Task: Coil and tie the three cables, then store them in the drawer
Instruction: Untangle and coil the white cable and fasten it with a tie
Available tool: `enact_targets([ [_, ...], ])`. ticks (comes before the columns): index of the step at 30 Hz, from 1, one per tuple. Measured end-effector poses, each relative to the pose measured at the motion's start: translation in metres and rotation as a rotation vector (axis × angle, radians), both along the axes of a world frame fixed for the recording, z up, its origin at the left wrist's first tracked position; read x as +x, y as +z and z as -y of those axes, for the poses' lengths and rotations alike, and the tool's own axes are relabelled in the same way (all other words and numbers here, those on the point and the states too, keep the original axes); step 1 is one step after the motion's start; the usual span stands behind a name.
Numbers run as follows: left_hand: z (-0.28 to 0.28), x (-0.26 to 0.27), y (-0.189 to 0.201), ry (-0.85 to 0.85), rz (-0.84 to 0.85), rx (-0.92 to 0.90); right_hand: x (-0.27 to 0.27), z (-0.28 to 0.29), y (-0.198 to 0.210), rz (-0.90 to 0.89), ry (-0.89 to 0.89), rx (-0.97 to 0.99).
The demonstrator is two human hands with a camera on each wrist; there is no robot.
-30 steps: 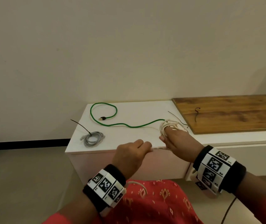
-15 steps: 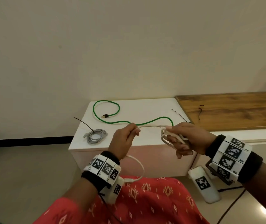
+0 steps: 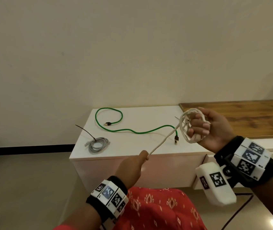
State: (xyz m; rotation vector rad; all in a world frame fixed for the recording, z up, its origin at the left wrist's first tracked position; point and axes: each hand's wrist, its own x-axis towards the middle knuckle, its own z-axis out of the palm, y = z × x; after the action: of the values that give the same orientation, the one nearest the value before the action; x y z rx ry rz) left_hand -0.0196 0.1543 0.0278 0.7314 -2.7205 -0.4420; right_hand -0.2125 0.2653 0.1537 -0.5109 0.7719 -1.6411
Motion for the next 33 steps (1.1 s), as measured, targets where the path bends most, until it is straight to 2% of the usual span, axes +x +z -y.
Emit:
enact_targets([
  [2, -0.007, 0.0, 0.003, 0.016, -0.076, -0.011, -0.001, 0.001, -0.002, 0.12, -0.103, -0.073],
  [4, -0.015, -0.003, 0.009, 0.004, -0.135, -0.012, 0.0, 0.003, -0.005, 0.135, -0.209, -0.137],
  [6, -0.023, -0.005, 0.015, -0.023, -0.147, -0.086, 0.001, 0.006, -0.009, 0.04, -0.281, -0.168],
  [8, -0.028, -0.006, 0.02, -0.092, -0.113, -0.251, 0.003, 0.009, -0.012, -0.114, -0.313, -0.183],
  [11, -0.031, -0.009, 0.012, -0.192, -0.203, -0.453, 0.008, 0.011, -0.021, -0.335, -0.369, -0.158],
  [14, -0.034, -0.012, 0.017, -0.221, -0.281, -0.577, 0.013, 0.013, -0.034, -0.682, -0.378, -0.144],
  [18, -0.029, -0.011, 0.031, -0.225, -0.399, -0.692, 0.016, 0.013, -0.049, -1.44, -0.343, -0.147],
  [19, -0.028, -0.01, 0.033, -0.241, -0.427, -0.725, 0.017, 0.013, -0.05, -1.578, -0.34, -0.124],
  [21, -0.027, -0.009, 0.036, -0.281, -0.471, -0.771, 0.02, 0.013, -0.052, -1.689, -0.301, -0.092],
  [25, -0.029, -0.01, 0.045, -0.312, -0.553, -0.717, 0.034, 0.009, -0.052, -1.798, -0.103, 0.042],
  [27, -0.026, -0.011, 0.051, -0.291, -0.591, -0.609, 0.037, 0.008, -0.052, -1.755, -0.019, 0.048],
  [29, -0.022, -0.012, 0.053, -0.252, -0.615, -0.458, 0.038, 0.009, -0.052, -1.591, 0.098, 0.087],
  [32, -0.013, -0.012, 0.054, -0.21, -0.655, -0.186, 0.037, 0.009, -0.054, -1.14, 0.28, 0.117],
  [33, -0.011, -0.013, 0.055, -0.211, -0.678, -0.109, 0.038, 0.009, -0.053, -1.047, 0.328, 0.106],
])
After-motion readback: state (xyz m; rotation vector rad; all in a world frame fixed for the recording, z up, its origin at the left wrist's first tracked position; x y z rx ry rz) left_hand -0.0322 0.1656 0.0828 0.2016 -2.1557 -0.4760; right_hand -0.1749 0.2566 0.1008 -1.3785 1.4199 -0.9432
